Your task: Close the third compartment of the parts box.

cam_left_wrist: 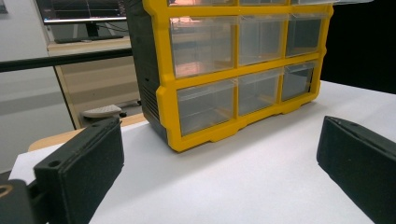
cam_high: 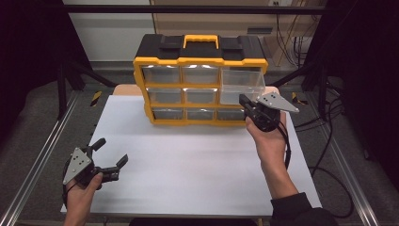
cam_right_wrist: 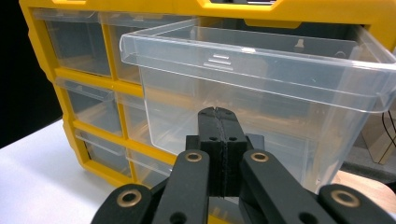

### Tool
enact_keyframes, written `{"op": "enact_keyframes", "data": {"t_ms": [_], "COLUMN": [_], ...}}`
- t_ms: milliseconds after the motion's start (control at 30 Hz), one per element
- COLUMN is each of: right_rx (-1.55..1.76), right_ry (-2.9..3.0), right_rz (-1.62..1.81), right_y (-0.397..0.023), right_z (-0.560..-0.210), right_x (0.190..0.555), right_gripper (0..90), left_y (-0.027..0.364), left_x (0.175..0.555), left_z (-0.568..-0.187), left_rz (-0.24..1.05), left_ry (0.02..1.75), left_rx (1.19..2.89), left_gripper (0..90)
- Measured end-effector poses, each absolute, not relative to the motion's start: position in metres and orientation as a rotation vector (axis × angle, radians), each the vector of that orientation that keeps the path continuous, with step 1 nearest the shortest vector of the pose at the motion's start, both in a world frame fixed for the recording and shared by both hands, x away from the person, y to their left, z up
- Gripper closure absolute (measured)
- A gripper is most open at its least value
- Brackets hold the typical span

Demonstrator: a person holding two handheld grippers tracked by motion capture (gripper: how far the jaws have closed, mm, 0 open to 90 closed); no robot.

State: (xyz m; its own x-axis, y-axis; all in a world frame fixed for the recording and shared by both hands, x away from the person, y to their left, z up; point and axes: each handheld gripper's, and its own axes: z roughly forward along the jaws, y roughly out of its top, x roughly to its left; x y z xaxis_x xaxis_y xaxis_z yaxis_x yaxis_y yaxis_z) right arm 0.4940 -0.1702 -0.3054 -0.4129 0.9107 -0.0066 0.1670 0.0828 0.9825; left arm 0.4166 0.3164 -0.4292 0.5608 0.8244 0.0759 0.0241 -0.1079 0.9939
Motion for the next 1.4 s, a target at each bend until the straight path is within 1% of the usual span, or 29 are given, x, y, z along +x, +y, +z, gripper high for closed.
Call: {"op": "enact_keyframes", "data": {"t_ms": [1400], "right_rx": [1.103], "right_ry": [1.668], "right_rz": [1.370], "right_y": [-0.171], "right_z": [-0.300], "right_x": [0.515], "right_gripper": [90.0], "left_y": [0.316], "left_x": [0.416], "left_z": [-0.429], "left_rz": [0.797], "left_ry": [0.749], "left_rx": [1.542], "left_gripper": [0.5]}}
